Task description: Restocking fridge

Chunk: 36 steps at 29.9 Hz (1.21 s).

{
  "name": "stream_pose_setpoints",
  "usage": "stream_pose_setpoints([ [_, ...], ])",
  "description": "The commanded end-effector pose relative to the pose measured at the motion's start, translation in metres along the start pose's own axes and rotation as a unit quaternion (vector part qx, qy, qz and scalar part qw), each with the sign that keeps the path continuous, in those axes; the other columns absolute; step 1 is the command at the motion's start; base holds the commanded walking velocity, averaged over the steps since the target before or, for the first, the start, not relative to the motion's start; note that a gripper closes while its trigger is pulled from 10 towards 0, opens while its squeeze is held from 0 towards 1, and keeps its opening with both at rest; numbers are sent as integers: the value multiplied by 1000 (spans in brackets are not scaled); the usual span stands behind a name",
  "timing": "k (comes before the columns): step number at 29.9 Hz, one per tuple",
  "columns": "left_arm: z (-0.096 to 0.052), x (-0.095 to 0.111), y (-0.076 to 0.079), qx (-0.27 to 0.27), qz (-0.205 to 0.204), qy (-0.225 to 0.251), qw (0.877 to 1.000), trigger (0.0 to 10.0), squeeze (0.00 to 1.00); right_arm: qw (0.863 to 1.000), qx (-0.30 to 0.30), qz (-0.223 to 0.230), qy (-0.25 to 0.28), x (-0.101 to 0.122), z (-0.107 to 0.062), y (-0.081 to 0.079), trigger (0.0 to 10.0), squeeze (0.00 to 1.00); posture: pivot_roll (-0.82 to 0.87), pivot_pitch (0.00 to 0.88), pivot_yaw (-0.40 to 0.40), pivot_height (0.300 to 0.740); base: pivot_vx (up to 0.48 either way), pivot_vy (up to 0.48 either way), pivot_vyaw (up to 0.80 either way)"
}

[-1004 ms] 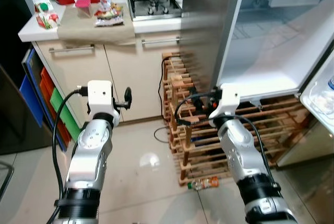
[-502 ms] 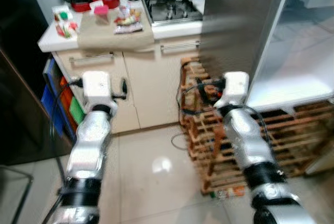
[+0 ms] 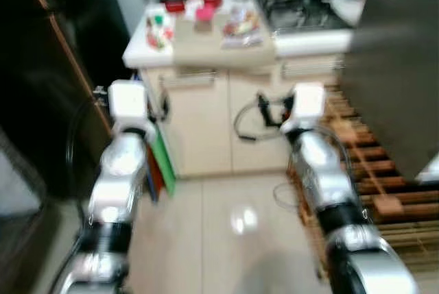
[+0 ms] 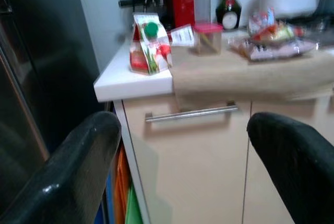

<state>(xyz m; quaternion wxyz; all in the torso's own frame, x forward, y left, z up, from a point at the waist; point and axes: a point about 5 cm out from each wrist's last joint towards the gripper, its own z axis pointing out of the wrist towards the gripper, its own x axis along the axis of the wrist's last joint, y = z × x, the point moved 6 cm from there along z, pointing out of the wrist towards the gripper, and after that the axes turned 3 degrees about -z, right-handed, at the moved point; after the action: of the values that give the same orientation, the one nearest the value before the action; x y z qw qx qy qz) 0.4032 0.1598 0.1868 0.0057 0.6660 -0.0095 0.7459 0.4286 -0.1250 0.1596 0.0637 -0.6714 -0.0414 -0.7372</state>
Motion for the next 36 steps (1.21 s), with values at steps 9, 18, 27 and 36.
stream_pose_setpoints([
  [9,-10,17,7,-24,-2,45,999,10000,0,1000,11,-7,24,10,6,-26,10000,0,-56,0,43,740,213,0,0],
  [18,-11,21,10,-32,4,58,998,10000,0,999,14,-18,27,13,8,-26,10000,0,-61,0,31,740,480,0,0],
  [27,-11,20,5,-18,1,61,998,10000,0,999,20,-16,26,12,9,-28,10000,0,-54,0,26,740,480,0,0],
  [36,-12,23,1,-8,0,67,998,10000,0,999,28,-14,35,17,10,-33,10000,0,-50,0,23,740,480,0,0],
])
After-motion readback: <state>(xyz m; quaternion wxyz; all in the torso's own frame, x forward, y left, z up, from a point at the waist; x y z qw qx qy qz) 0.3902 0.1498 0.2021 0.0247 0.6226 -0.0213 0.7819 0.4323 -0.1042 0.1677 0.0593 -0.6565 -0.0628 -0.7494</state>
